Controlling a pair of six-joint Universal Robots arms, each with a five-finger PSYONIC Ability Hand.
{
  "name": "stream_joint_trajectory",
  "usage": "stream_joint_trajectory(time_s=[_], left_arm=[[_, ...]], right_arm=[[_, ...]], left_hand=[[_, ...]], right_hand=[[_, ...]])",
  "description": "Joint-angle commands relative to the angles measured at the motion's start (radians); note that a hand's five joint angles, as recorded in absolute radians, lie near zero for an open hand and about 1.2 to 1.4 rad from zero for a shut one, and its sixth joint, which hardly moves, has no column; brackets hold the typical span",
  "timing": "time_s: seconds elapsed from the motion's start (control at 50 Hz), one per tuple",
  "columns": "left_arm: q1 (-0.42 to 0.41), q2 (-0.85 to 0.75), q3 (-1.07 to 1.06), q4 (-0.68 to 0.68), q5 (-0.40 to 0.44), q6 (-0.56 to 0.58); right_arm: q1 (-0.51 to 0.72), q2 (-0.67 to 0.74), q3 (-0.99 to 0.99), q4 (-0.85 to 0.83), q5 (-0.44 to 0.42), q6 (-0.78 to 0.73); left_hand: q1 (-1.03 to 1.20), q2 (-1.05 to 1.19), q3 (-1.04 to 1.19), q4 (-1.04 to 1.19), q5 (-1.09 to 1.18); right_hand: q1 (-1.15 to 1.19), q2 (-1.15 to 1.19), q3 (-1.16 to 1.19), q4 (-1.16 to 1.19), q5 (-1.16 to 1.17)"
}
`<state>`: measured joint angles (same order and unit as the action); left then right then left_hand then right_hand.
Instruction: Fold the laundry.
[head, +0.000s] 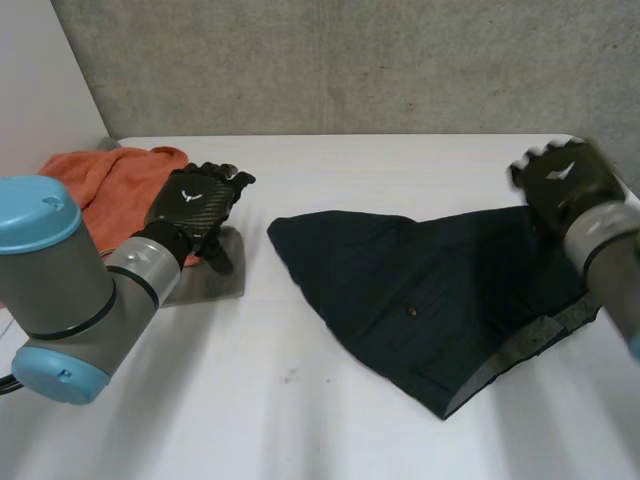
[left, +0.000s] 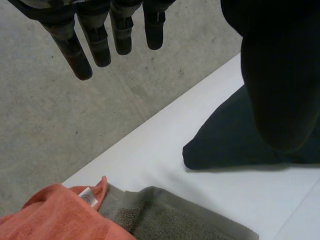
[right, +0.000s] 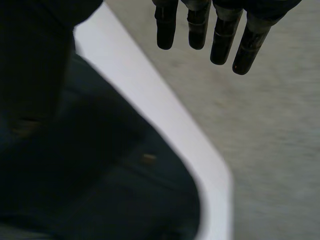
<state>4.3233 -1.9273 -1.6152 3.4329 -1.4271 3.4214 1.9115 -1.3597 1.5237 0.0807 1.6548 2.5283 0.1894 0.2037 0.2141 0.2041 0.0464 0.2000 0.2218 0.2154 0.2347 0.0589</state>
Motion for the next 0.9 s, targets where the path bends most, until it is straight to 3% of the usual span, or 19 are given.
stream_joint_trajectory(time_s=[0.02, 0.22, 0.52, 0.68, 0.76, 0.84, 0.9], left_arm=[[-0.016, -0.021, 0.011, 0.002, -0.006, -0.005], [-0.03, -0.028, 0.011, 0.003, -0.01, -0.007], [-0.028, -0.027, -0.003, 0.002, -0.012, -0.008], [-0.028, -0.027, -0.005, 0.002, -0.012, -0.01], [-0.028, -0.027, -0.005, 0.002, -0.012, -0.008], [-0.028, -0.027, -0.005, 0.002, -0.01, -0.008], [-0.03, -0.028, -0.002, 0.002, -0.009, -0.007]], right_arm=[[0.13, -0.006, 0.11, 0.076, -0.003, 0.251], [0.201, 0.097, 0.205, 0.021, -0.007, 0.454], [0.253, 0.18, 0.26, -0.127, 0.008, 0.471], [0.258, 0.212, 0.266, -0.182, 0.06, 0.452], [0.258, 0.226, 0.27, -0.193, 0.069, 0.451], [0.248, 0.222, 0.268, -0.193, 0.076, 0.435], [0.242, 0.214, 0.266, -0.188, 0.074, 0.428]], left_hand=[[0.03, 0.016, 0.005, 0.015, -0.002], [0.03, 0.016, 0.005, 0.015, -0.002], [0.03, 0.016, 0.005, 0.015, -0.002], [0.027, 0.013, 0.002, 0.012, -0.005], [0.027, 0.013, 0.002, 0.012, -0.005], [0.024, 0.01, -0.001, 0.009, -0.007], [0.024, 0.01, -0.001, 0.009, -0.007]], right_hand=[[0.041, 0.019, 0.025, 0.006, 0.007], [0.09, 0.069, 0.075, 0.056, 0.057], [0.281, 0.259, 0.266, 0.246, 0.248], [0.554, 0.532, 0.539, 0.519, 0.521], [0.794, 0.773, 0.779, 0.76, 0.761], [1.195, 1.173, 1.18, 1.16, 1.162], [1.196, 1.174, 1.181, 1.162, 1.163]])
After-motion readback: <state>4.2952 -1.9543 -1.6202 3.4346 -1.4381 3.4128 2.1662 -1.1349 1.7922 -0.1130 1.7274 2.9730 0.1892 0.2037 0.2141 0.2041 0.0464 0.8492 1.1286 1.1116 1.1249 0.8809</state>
